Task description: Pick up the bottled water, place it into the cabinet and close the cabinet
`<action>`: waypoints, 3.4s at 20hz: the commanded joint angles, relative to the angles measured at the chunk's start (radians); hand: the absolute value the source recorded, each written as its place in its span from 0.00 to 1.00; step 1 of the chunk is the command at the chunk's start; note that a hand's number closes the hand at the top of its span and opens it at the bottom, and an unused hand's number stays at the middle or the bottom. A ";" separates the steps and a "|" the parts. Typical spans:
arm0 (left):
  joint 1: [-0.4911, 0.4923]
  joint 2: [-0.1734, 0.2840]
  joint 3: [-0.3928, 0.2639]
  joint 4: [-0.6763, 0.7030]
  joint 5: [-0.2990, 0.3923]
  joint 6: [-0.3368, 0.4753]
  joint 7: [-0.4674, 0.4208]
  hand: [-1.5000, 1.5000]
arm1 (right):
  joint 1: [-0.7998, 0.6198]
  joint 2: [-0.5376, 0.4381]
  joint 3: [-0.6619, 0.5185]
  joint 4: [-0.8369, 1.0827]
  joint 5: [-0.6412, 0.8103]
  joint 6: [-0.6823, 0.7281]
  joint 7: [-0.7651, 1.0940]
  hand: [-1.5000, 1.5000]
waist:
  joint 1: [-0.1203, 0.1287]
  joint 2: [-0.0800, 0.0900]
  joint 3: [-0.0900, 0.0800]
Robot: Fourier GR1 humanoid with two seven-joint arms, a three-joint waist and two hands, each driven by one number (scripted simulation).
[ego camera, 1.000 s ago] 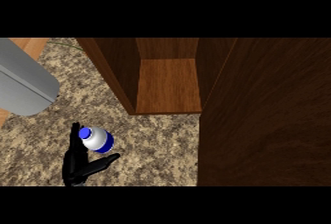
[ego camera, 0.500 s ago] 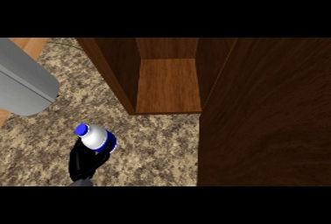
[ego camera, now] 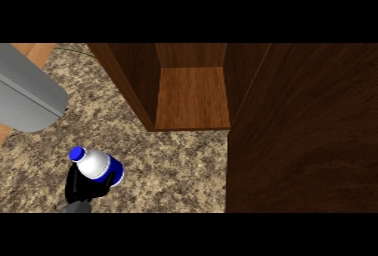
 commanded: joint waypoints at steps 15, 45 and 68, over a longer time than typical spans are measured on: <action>0.007 -0.006 -0.121 -0.271 -0.082 0.035 0.105 1.00 | 0.087 0.001 -0.055 -0.206 -0.136 -0.045 0.046 0.00 | 0.023 -0.008 0.003; -0.435 -0.145 -0.458 -0.350 -0.145 0.808 0.535 1.00 | 0.072 -0.052 -0.066 -0.201 -0.207 -0.056 0.063 0.00 | -0.013 0.004 0.001; -0.852 -0.126 -0.295 0.288 -0.054 0.791 0.313 1.00 | -0.007 -0.092 -0.077 -0.085 -0.247 -0.022 0.032 0.00 | -0.039 0.021 0.001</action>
